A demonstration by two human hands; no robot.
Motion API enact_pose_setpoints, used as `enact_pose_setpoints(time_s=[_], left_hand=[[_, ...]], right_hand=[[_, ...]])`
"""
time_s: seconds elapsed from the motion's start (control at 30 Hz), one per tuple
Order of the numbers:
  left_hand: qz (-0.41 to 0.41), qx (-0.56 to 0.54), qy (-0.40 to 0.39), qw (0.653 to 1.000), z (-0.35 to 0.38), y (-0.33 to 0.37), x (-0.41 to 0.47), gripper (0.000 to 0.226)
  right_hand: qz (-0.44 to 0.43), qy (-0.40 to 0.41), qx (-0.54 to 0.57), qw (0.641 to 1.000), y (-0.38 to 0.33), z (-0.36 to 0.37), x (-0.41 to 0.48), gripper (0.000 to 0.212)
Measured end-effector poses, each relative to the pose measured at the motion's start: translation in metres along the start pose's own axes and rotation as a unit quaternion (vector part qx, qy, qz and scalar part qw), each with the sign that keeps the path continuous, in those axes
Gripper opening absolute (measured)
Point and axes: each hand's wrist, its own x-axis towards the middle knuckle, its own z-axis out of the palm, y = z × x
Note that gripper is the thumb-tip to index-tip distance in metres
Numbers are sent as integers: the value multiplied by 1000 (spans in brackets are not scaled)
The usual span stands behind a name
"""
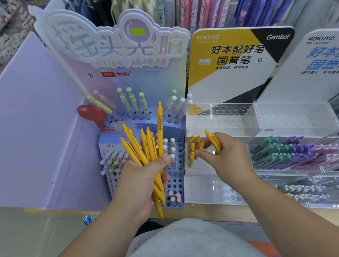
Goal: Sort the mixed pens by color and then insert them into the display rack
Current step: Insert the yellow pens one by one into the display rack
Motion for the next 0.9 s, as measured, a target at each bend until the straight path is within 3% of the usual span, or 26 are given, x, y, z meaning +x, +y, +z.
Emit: enact_pose_setpoints(time_s=[0.33, 0.43, 0.57, 0.77, 0.9], left_hand=[[5, 9, 1, 1000, -1, 0, 0, 21], [5, 8, 3, 1000, -1, 0, 1, 20], [1, 5, -5, 1000, 2, -1, 1, 21], [-2, -9, -8, 1000, 11, -3, 2, 8], [-8, 3, -14, 1000, 13, -6, 2, 17]], right_hand=[[34, -15, -7, 999, -1, -1, -3, 22], [72, -27, 88, 993, -5, -13, -9, 13], [127, -10, 229, 965, -8, -28, -16, 25], [100, -16, 164, 981, -9, -35, -19, 20], [60, 5, 153, 986, -8, -38, -21, 7]])
